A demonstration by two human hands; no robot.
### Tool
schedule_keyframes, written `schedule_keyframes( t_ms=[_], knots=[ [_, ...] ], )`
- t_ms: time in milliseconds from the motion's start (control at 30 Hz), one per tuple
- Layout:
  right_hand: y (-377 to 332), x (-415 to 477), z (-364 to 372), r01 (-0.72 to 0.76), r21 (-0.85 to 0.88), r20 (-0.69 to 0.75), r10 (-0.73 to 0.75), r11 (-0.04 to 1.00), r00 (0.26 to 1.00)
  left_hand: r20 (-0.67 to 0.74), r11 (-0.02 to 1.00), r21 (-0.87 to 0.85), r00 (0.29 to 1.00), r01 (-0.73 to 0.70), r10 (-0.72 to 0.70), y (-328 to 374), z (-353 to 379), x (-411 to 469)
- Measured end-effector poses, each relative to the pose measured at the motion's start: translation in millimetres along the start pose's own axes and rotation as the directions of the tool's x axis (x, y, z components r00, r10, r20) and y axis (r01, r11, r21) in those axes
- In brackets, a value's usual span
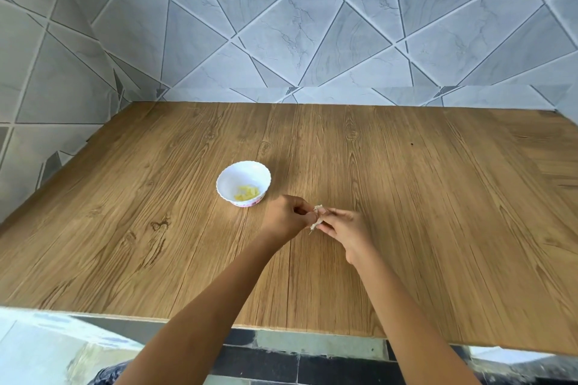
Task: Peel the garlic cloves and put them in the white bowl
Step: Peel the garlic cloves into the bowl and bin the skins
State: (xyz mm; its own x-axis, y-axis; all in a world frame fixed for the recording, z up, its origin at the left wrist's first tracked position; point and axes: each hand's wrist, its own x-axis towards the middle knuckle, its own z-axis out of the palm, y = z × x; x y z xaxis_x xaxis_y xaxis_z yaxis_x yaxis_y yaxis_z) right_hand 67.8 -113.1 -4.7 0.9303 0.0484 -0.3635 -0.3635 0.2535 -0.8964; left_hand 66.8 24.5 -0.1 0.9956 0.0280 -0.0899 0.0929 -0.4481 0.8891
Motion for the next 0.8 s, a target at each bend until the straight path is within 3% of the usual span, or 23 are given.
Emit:
schedule_keyframes(
  t_ms=[67,133,200,400,533,800],
  knots=[
    [2,0,-2,0.009,0.004,0.024,-0.009,1.000,1.000,-0.004,0.983,-0.166,0.997,0.076,-0.078,0,0,1],
    [7,1,-4,0.086,-0.107,0.037,-0.083,0.991,0.996,0.037,0.902,-0.400,0.986,0.164,-0.163,2,0,-1],
    [11,1,-7,0.199,-0.215,0.062,-0.190,0.956,0.980,0.079,0.843,-0.500,0.980,0.199,-0.185,1,1,-1],
    [14,3,-8,0.411,-0.428,0.101,-0.410,0.805,0.907,0.159,0.827,-0.516,0.974,0.221,-0.161,4,-2,6],
    [16,3,-5,0.402,-0.376,0.072,-0.407,0.835,0.911,0.125,0.849,-0.475,0.973,0.230,-0.193,3,1,9],
    [20,10,2,0.282,-0.386,-0.048,-0.324,0.878,0.945,0.102,0.772,-0.577,0.962,0.266,-0.255,-2,4,6]
  ],
)
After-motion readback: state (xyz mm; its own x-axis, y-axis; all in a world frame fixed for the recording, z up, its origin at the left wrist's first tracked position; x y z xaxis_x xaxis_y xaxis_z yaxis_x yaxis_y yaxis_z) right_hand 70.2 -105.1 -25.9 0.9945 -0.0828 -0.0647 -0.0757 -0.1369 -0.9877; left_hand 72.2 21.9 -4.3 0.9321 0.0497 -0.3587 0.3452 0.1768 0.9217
